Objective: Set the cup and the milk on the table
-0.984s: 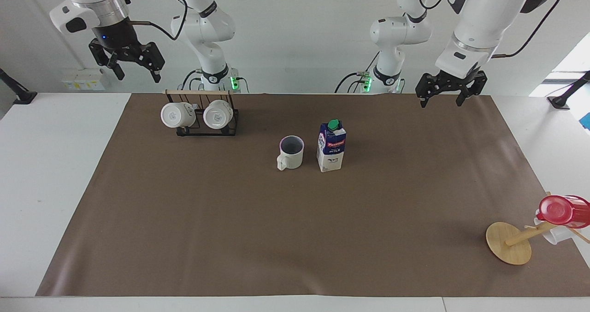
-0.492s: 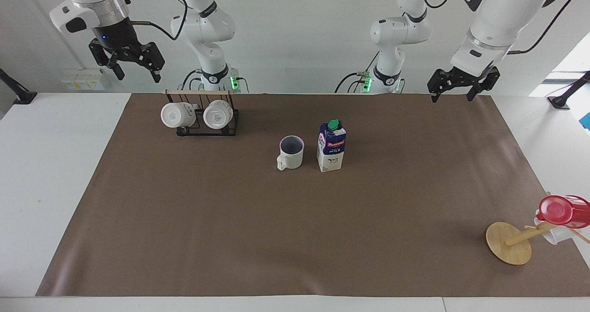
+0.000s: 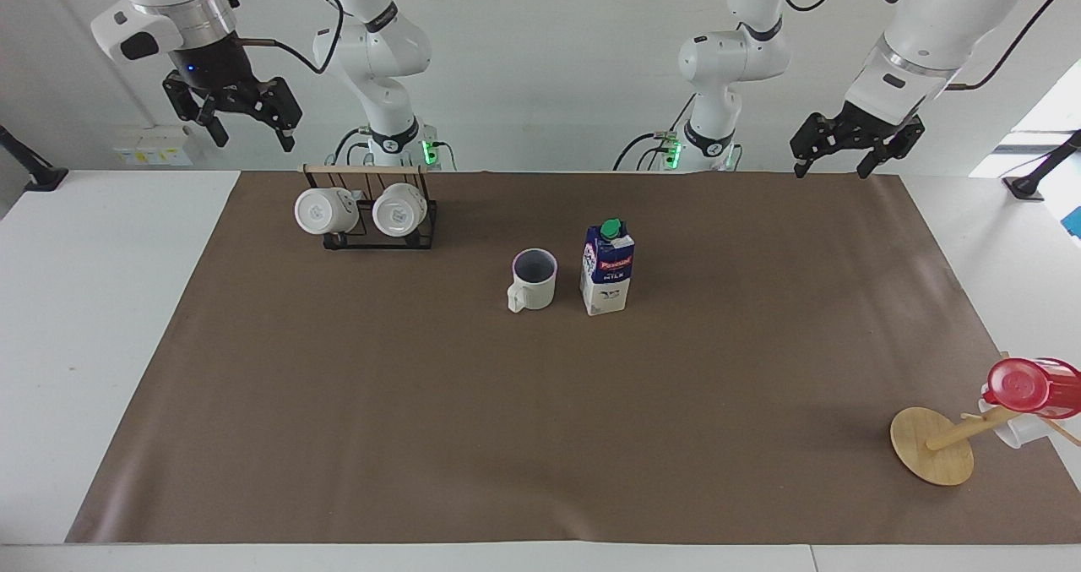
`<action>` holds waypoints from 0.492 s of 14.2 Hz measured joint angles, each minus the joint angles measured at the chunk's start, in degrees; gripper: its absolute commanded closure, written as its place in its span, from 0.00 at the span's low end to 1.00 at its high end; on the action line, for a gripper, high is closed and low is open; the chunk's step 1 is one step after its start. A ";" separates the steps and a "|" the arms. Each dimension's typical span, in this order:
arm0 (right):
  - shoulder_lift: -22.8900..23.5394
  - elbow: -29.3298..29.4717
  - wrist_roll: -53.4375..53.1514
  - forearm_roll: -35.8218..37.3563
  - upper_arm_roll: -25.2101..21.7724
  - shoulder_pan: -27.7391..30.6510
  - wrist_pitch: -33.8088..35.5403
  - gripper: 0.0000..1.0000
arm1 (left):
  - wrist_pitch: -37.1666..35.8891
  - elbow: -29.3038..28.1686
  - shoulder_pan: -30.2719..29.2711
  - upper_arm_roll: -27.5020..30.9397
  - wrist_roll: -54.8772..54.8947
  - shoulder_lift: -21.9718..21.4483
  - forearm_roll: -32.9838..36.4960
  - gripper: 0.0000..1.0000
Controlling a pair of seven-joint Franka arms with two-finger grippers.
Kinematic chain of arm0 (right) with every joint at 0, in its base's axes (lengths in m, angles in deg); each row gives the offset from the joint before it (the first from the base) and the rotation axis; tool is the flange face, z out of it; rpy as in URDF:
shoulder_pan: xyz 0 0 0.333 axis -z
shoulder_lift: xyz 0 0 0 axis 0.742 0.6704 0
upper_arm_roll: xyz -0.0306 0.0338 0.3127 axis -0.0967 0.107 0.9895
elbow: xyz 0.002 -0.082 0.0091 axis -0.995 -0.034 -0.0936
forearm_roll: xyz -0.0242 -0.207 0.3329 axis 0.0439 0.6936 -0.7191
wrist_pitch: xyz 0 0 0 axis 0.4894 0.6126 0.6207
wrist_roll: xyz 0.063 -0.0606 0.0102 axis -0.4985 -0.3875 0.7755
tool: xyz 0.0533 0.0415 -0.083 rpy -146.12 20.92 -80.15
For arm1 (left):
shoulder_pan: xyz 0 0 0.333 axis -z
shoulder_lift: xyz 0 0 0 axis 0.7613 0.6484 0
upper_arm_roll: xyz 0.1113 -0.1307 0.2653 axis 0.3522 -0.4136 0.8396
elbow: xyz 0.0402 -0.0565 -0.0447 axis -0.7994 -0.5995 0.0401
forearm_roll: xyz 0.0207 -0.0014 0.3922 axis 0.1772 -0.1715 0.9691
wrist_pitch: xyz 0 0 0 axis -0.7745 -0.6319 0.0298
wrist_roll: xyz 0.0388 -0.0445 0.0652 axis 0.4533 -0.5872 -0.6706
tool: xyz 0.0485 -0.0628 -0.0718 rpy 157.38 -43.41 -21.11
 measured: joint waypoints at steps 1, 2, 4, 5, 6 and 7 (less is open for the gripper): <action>0.00 0.00 0.00 0.00 0.00 0.00 0.00 0.00 | -0.11 0.00 0.00 -0.01 0.02 -0.14 -0.09 0.00; 0.00 0.00 0.00 0.00 0.00 0.00 0.00 0.00 | -0.18 -0.01 0.00 -0.01 0.05 -0.27 -0.12 0.00; 0.00 0.00 0.00 0.00 0.00 0.00 0.00 0.00 | -0.45 -0.02 0.00 -0.04 0.09 -0.45 -0.16 0.00; 0.00 0.00 0.00 0.00 0.00 0.00 0.00 0.00 | -0.76 -0.03 0.00 -0.10 0.12 -0.49 -0.18 0.00; 0.00 0.00 0.00 0.00 0.00 0.00 0.00 0.00 | -1.12 -0.04 0.00 -0.17 0.14 -0.52 -0.20 0.00; 0.00 0.00 0.00 0.00 0.00 0.00 0.00 0.00 | -1.36 -0.10 0.01 -0.28 0.15 -0.59 -0.23 0.00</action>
